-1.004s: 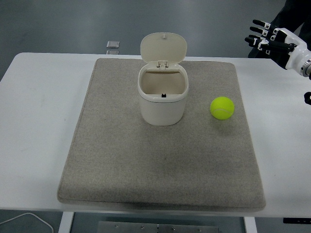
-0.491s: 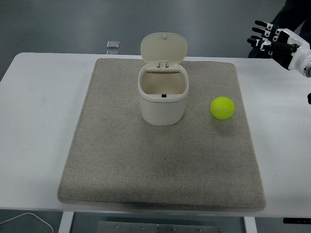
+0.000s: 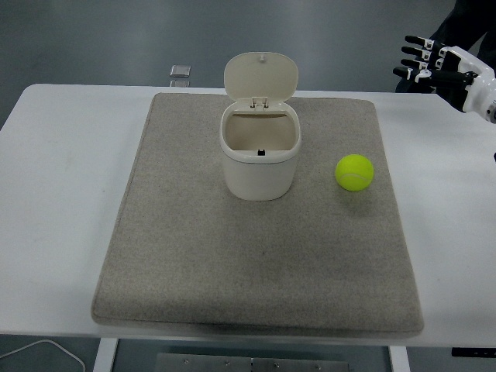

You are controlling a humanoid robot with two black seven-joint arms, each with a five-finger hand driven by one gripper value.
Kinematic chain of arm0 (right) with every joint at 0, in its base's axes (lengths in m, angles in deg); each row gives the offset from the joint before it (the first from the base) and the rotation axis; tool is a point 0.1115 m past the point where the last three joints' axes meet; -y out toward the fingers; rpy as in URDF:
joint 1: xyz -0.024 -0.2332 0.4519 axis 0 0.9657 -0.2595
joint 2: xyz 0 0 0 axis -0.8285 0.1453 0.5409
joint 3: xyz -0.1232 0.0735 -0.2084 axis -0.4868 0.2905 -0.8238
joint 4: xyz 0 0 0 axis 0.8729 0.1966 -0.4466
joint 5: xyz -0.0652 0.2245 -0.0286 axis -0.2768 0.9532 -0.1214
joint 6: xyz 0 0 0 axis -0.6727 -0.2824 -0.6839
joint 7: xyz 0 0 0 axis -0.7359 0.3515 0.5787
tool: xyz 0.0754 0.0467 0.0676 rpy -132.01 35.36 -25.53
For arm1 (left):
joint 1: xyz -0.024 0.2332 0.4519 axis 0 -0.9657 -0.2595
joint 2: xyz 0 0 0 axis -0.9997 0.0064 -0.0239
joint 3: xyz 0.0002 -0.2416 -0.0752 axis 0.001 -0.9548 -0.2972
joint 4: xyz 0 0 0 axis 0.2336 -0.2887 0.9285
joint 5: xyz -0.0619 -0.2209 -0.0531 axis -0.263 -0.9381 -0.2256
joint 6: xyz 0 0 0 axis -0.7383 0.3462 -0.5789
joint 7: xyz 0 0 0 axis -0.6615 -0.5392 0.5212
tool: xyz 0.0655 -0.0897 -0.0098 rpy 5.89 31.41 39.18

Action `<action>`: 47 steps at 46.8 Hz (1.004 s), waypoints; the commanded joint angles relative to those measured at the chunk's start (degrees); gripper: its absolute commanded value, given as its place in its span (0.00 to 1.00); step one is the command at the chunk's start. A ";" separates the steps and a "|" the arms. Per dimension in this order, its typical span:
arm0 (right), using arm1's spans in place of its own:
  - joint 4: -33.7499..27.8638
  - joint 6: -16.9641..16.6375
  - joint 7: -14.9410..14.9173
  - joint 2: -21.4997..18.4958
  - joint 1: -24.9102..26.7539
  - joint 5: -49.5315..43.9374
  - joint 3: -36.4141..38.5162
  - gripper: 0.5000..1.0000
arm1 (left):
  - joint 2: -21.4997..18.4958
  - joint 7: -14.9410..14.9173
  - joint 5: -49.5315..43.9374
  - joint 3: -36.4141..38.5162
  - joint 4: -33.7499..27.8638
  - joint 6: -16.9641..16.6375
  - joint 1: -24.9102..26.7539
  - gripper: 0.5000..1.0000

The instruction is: Pick up the tennis ball and place it in the box.

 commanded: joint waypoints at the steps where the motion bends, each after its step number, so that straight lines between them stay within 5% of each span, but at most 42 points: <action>1: 0.00 0.00 0.00 0.35 0.03 -1.50 0.32 0.87 | 0.00 0.00 0.00 0.00 0.00 0.00 0.00 0.98; 13: 1.49 -0.18 -0.26 3.34 0.03 -4.58 0.67 0.87 | 0.00 0.00 0.00 0.00 0.00 0.00 0.00 0.98; 25: 10.10 -0.61 -0.52 7.91 0.21 -15.47 3.48 0.87 | 0.00 0.00 0.00 0.00 0.00 0.00 0.00 0.98; 47: 15.73 -4.83 -7.29 10.46 1.18 -35.69 3.57 0.87 | 0.00 0.00 0.00 0.00 0.00 0.00 0.00 0.98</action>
